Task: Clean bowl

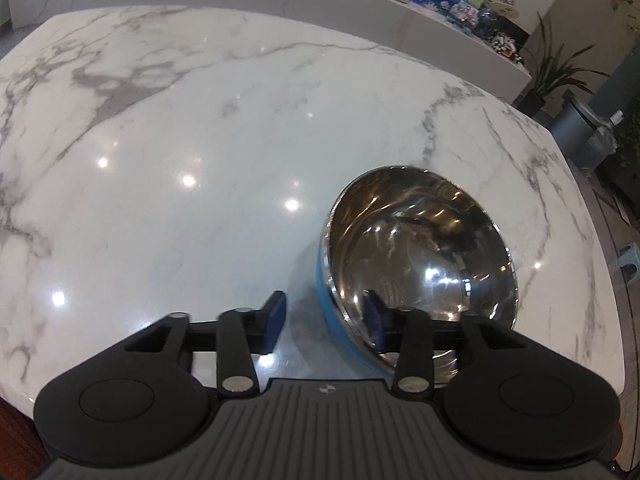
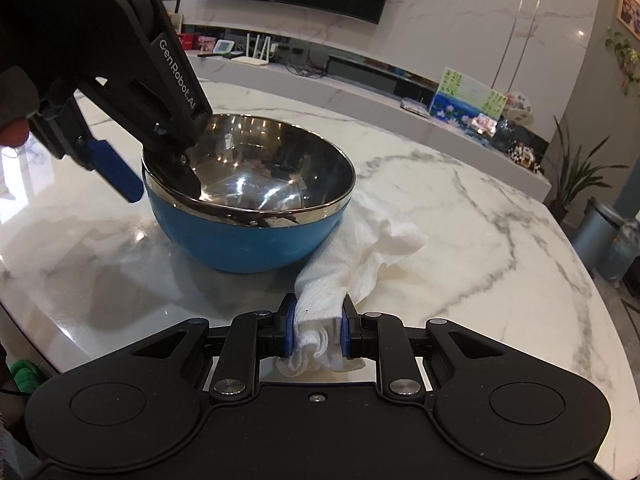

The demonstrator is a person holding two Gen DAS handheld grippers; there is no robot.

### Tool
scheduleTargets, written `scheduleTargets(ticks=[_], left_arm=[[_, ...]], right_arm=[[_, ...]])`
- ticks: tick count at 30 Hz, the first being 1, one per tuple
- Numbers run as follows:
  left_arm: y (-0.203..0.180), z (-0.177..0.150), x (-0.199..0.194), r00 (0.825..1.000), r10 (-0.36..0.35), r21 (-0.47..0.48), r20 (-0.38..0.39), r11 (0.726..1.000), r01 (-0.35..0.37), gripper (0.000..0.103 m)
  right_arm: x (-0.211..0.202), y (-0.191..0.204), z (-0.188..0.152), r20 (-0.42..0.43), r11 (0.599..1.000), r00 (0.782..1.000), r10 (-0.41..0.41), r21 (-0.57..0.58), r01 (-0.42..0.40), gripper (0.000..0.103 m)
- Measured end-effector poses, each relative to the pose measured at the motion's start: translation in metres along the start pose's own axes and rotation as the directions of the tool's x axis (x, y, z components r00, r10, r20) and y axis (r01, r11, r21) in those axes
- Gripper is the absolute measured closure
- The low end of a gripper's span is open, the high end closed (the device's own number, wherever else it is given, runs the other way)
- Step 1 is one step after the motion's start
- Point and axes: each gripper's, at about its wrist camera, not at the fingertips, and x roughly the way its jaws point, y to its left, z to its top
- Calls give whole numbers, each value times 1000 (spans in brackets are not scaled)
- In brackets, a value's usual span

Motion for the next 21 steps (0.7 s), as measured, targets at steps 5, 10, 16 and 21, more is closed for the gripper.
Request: scheduleTargets(ticks=[5, 10, 16, 21], left_arm=[[-5, 5, 2, 1000, 12, 44, 26, 999, -13, 89], [-8, 13, 8, 998, 23, 67, 51, 997, -26, 93], [-12, 21, 13, 997, 32, 79, 67, 996, -37, 93], [-9, 20, 13, 997, 21, 70, 69, 997, -26, 93]], right_arm=[[-4, -3, 1, 19, 1000, 1000, -22, 5, 22, 84], [-15, -7, 3, 87, 997, 993, -74, 18, 73, 84], [-24, -3, 4, 126, 996, 988, -83, 3, 84, 84], [-19, 1, 5, 93, 998, 994, -56, -5, 57, 84]])
